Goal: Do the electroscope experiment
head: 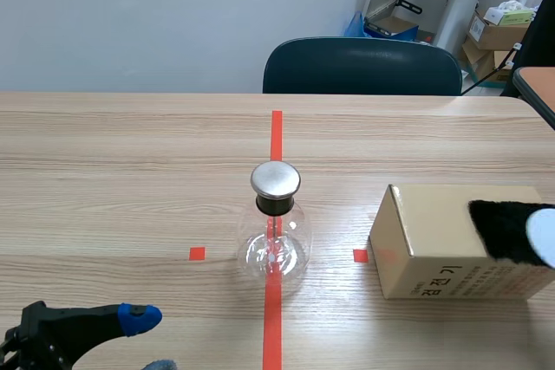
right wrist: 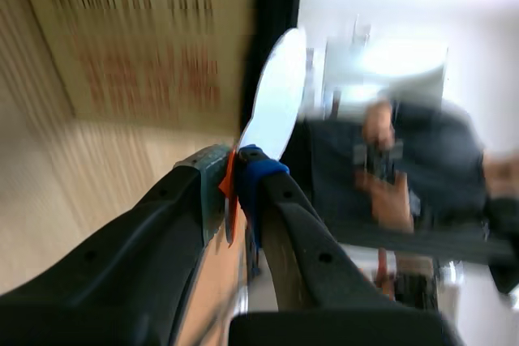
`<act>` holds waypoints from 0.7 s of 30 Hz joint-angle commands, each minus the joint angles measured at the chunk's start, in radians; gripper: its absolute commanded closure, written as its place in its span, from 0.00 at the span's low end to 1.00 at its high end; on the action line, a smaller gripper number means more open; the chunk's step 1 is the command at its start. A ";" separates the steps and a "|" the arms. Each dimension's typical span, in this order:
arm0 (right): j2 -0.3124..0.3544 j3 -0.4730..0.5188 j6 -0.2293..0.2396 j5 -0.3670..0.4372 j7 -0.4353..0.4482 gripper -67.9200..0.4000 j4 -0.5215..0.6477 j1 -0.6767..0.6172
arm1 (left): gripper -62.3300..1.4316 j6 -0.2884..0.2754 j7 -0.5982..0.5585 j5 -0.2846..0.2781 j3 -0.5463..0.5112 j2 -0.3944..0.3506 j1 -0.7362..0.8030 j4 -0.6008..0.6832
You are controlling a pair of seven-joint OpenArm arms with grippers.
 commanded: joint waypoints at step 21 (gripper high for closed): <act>0.005 0.000 0.002 -0.004 0.017 0.97 0.003 -0.005 | 0.46 -0.001 -0.014 -0.002 -0.005 0.003 -0.001 0.018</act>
